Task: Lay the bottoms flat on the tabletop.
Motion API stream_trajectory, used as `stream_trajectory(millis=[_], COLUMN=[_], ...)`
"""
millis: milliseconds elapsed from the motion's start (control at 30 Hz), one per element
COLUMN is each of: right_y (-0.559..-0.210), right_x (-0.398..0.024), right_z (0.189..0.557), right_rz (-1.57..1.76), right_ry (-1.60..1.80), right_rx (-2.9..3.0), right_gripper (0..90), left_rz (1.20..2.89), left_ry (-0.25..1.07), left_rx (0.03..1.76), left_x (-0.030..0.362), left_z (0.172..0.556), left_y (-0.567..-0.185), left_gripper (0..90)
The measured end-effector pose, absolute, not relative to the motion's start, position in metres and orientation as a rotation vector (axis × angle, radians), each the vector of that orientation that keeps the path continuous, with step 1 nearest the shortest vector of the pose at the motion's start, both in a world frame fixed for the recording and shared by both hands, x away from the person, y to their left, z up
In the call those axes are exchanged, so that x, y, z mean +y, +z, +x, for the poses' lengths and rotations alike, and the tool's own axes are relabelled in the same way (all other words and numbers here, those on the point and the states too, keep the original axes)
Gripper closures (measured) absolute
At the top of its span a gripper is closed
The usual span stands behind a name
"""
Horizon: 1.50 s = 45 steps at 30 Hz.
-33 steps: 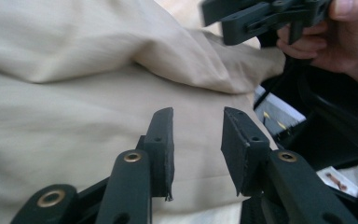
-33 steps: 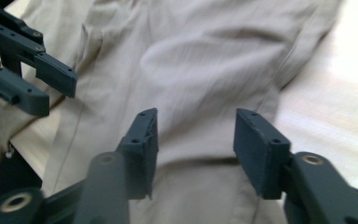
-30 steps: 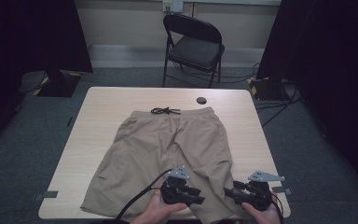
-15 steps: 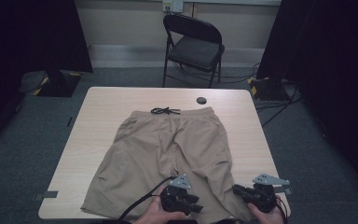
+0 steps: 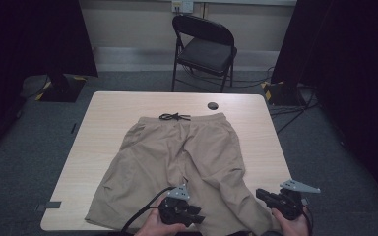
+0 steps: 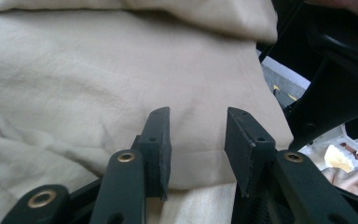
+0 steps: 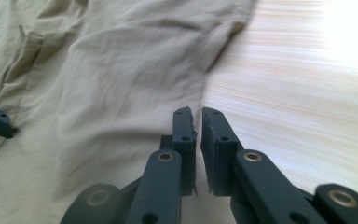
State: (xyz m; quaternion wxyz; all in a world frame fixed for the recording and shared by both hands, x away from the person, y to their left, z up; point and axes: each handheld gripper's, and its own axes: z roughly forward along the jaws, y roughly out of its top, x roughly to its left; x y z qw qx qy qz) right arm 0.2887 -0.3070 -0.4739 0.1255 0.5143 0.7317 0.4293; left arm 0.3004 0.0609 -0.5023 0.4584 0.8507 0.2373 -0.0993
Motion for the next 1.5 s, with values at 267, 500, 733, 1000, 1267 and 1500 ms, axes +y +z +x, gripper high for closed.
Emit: stream_trajectory(millis=[267,500,733,1000,1267,1500], right_y=[-0.477,-0.487,-0.488,-0.478,-0.485,-0.489], right_x=[-0.283,-0.274,-0.27,-0.29,-0.276,-0.265], right_z=[0.265,0.274,0.275,0.277,0.291,0.305], right_rz=[1.387,1.396,1.36,1.43,1.403,1.368], right_ry=[1.299,1.169,1.101,1.245,1.216,1.194], right_rx=[2.324,2.378,2.387,2.247,2.312,2.343], right_gripper=[55.1,50.0,90.0,90.0,48.4,88.4], left_rz=[2.091,2.088,2.078,2.078,2.079,2.084], left_ry=[-0.246,-0.258,-0.251,-0.25,-0.253,-0.246], left_rx=[0.6,0.599,0.599,0.6,0.6,0.598], left_x=[0.064,0.067,0.068,0.071,0.071,0.072], left_z=[0.301,0.303,0.301,0.302,0.302,0.301], left_y=[-0.502,-0.503,-0.504,-0.504,-0.504,-0.503], left_gripper=[61.3,61.4,61.5,62.7,62.9,62.9])
